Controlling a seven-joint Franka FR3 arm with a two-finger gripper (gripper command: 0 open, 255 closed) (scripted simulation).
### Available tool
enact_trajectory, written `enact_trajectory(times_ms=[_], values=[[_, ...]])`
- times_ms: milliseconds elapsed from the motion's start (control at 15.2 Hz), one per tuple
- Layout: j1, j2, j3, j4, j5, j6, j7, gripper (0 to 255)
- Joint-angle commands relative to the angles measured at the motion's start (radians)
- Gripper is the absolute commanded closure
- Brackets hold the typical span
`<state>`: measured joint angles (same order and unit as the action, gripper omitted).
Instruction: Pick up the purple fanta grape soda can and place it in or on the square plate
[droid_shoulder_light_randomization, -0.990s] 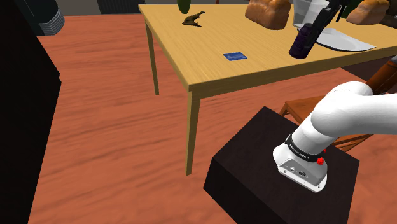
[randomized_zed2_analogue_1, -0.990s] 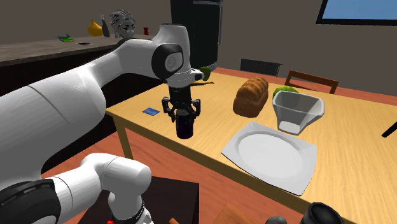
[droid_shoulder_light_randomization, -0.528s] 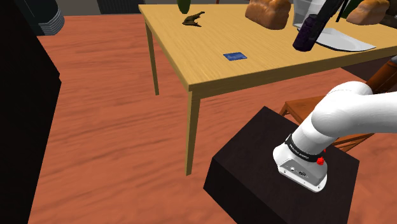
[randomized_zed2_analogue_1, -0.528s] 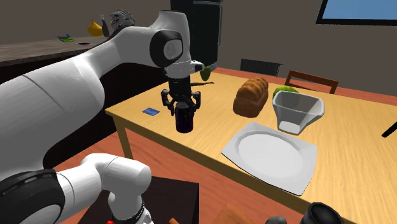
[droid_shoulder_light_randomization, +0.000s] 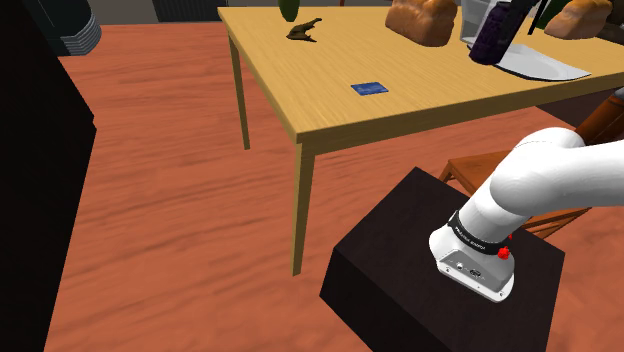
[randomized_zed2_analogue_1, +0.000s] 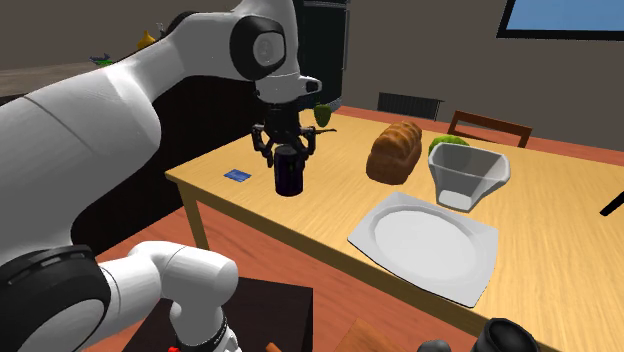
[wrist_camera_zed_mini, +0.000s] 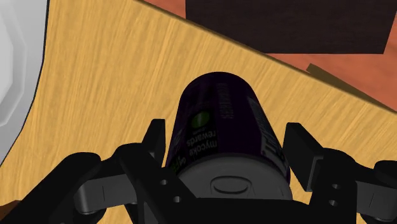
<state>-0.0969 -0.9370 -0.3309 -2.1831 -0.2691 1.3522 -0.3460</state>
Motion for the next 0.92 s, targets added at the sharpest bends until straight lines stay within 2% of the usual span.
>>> enact_trajectory(times_ms=[0,198,858], values=[[0.004,0.017,0.004,0.04,0.005,-0.023,-0.003,255],[0.007,0.036,0.008,0.083,0.01,-0.047,-0.006,255],[0.046,0.189,-0.251,0.293,-0.11,-0.031,-0.25,255]])
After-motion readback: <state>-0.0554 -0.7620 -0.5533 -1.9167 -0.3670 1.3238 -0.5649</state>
